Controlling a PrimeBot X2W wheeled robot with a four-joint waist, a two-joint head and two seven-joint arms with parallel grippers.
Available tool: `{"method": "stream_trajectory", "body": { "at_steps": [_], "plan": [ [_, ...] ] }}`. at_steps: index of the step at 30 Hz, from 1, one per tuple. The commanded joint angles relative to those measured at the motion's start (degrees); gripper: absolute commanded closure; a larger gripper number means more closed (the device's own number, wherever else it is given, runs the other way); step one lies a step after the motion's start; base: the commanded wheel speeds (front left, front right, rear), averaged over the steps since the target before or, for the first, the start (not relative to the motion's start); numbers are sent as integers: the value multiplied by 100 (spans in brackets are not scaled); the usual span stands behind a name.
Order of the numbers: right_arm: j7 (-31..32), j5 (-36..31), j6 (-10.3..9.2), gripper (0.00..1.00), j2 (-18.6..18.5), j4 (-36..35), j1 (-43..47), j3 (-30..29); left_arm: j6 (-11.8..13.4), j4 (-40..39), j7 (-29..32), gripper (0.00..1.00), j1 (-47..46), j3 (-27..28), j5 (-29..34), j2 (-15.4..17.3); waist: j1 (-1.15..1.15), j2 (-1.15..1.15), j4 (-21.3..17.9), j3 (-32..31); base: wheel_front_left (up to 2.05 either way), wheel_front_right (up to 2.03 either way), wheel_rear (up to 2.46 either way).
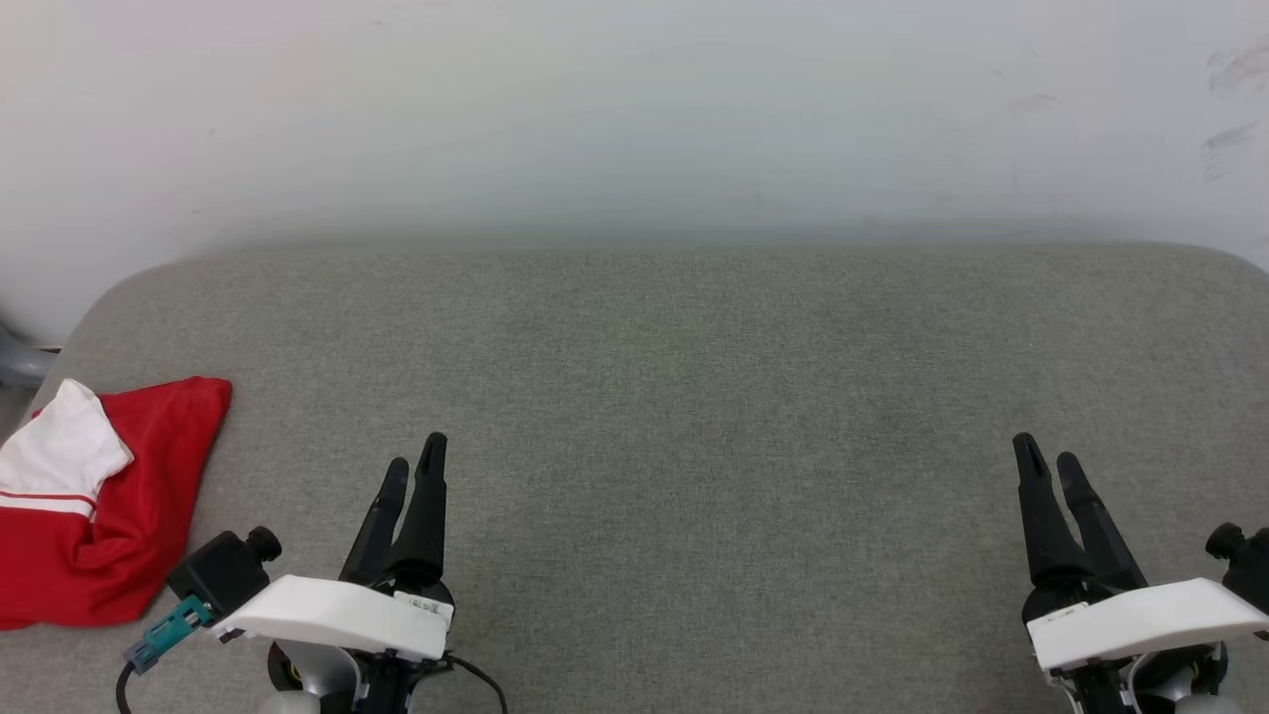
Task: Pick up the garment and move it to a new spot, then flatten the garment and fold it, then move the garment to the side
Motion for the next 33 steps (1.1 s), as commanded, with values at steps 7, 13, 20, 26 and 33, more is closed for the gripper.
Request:
{"method": "stream_trajectory", "body": {
  "at_steps": [7, 13, 20, 26, 33],
  "plan": [
    [26, -996, 1, 0, 22, -265, 26, 18, -1, -115, -165, 0, -57, -100, 1076, 121, 0, 0, -1, 0, 0, 0, 0],
    [115, -1552, 1, 0, 41, -336, 83, -40, -1, -93, -265, 0, -32, -140, 1694, 163, 0, 0, 12, -12, 0, 0, 0],
    [245, -2089, 1, 0, 58, -389, 135, -136, -1, -12, -376, 0, -25, -242, 2276, 253, 0, 0, 40, -20, 0, 0, 0],
    [323, -2509, 1, 0, 65, -453, 180, -202, 26, 55, -465, 0, -28, -234, 2726, 270, 0, 0, 62, -28, 0, 0, 0],
    [468, -2887, 1, 0, 68, -518, 239, -271, 40, 155, -565, 0, -24, -217, 3143, 275, 0, 0, 89, -34, 0, 0, 0]
  ]
}}
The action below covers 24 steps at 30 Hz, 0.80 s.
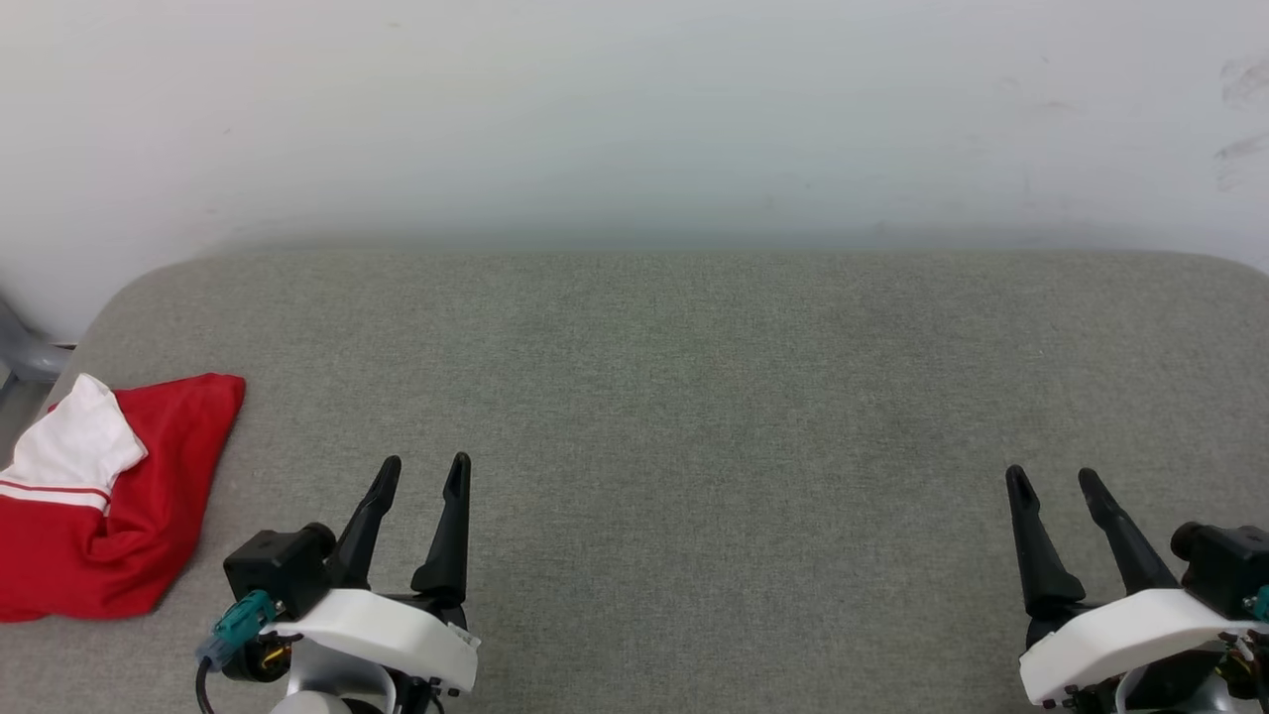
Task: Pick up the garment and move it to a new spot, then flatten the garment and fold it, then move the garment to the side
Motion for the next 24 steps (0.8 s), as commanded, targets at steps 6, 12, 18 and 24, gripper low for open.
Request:
{"method": "stream_trajectory", "body": {
  "at_steps": [6, 12, 18, 24],
  "plan": [
    [63, -373, 0, 0, 10, -145, 51, -40, 17, 41, -117, 0, -32, 4, 380, 27, 0, 0, 17, -5, 0, 0, 0],
    [111, -620, 0, 0, 11, -193, 89, -78, 15, 177, -197, 0, -23, 18, 580, -29, 0, 0, 31, -14, 0, 0, 0],
    [98, -770, 0, 0, 12, -220, 123, -99, 5, 304, -266, 0, -70, 21, 793, -60, 0, 0, 43, -24, 0, 0, 0],
    [57, -845, 0, 0, 12, -228, 148, -135, 0, 413, -334, 0, -86, 43, 992, -91, 0, 0, 48, -32, 0, 0, 0]
  ]
}}
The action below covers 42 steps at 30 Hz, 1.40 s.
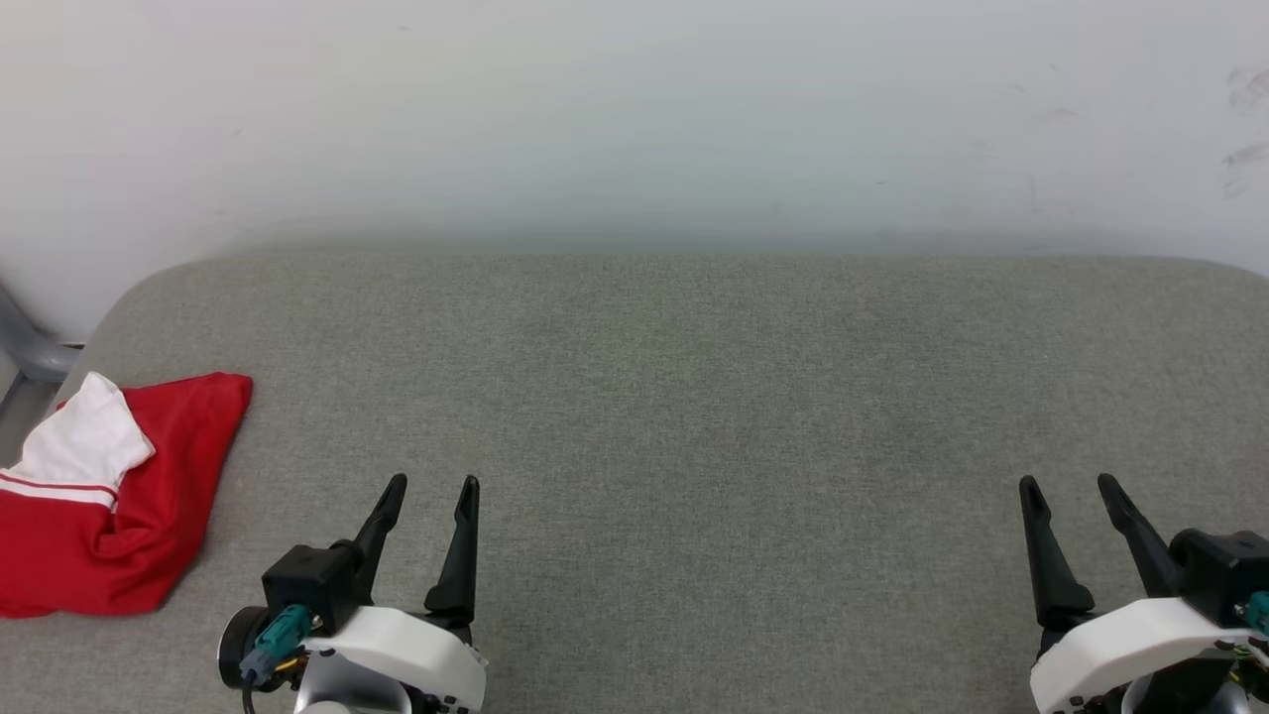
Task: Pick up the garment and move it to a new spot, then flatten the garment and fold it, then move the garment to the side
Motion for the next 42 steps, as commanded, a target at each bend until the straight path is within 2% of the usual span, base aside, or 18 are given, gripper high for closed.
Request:
{"method": "stream_trajectory", "body": {
  "at_steps": [1, 13, 20, 42],
  "plan": [
    [-35, -76, -1, 0, 11, -54, 30, -11, -6, 16, -49, 0, -81, 2, 72, -21, 0, 0, 0, 0, 0, 0, 0],
    [-154, -294, -2, 0, 12, 34, -12, -86, -29, 155, -171, 0, -148, 7, 388, -50, 0, 0, 88, -2, 0, 0, 0],
    [-198, -474, -2, 0, 12, -33, 96, -65, -24, 262, -245, 0, -214, 89, 528, -54, 0, 0, 353, -15, 0, 0, 0],
    [-248, -341, -2, 0, 11, -136, 1, 368, 92, 244, -238, 0, -277, 554, 544, 62, 0, 0, 1758, 6, 0, 0, 0]
  ]
}}
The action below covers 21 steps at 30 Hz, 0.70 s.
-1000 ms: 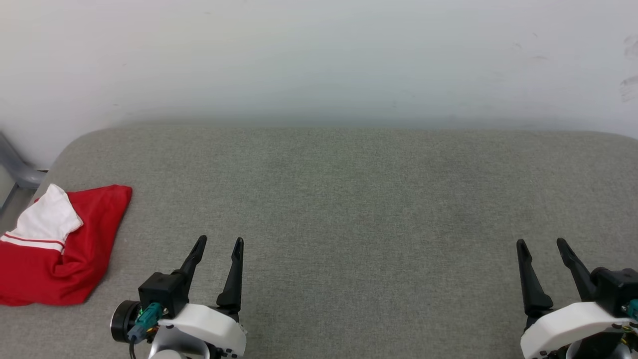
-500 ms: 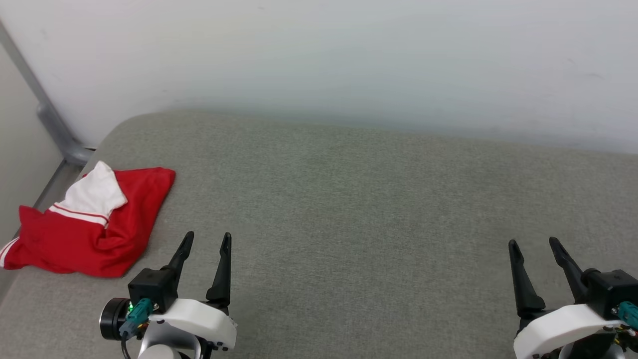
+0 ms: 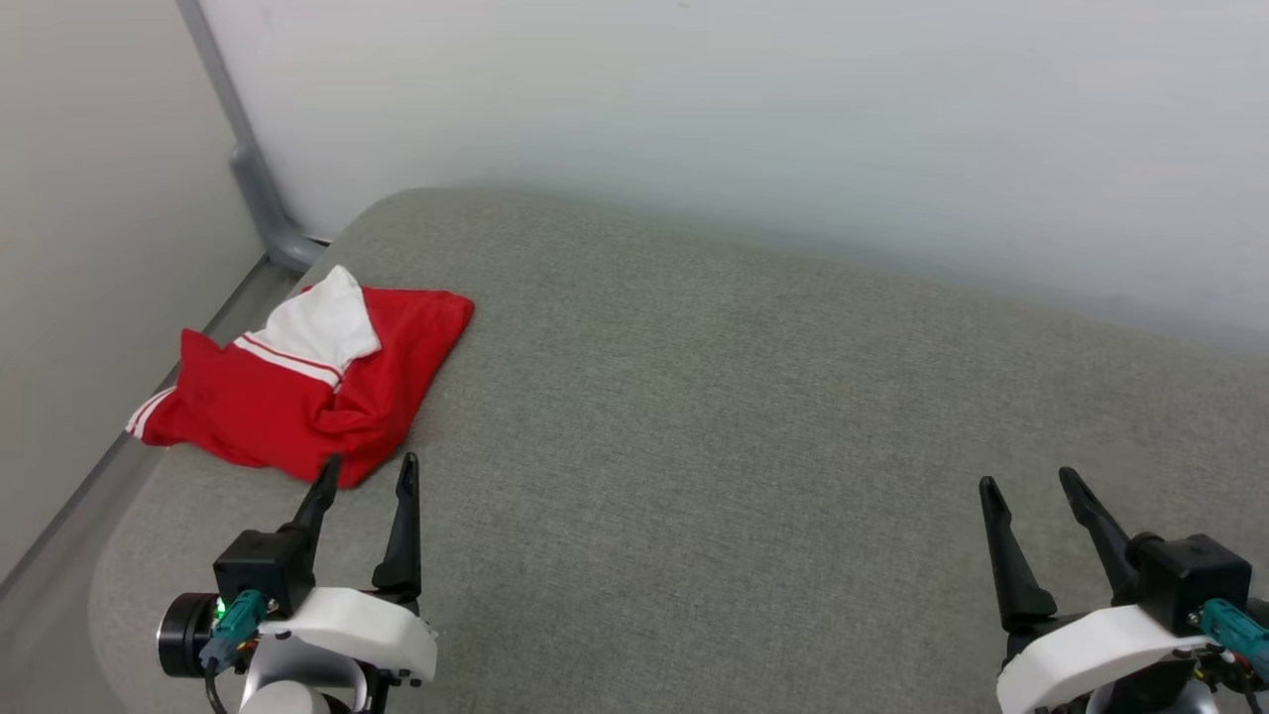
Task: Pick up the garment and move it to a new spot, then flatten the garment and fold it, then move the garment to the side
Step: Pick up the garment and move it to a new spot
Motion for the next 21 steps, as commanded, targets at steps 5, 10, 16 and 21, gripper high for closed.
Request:
{"method": "stream_trajectory", "body": {
  "at_steps": [5, 10, 16, 21],
  "plan": [
    [-37, -7, -2, 0, 7, -39, -92, 81, 74, -66, -29, 0, 12, 132, 23, 56, 0, 0, 280, 20, 0, 0, 0],
    [-31, -9, -2, 0, 7, -55, -152, 142, 89, -111, -29, 0, 53, 230, 1, 82, 0, 0, 344, 41, 0, 0, 0],
    [8, -59, -2, 0, 7, -114, -227, 176, 107, -108, -29, 0, -83, 292, -49, 78, 0, 0, 348, 164, 0, 0, 0],
    [108, -133, -2, 0, 7, -234, -381, 175, 92, 186, 92, 0, -438, 398, -264, 81, 0, 0, 299, 448, 0, 0, 0]
  ]
}}
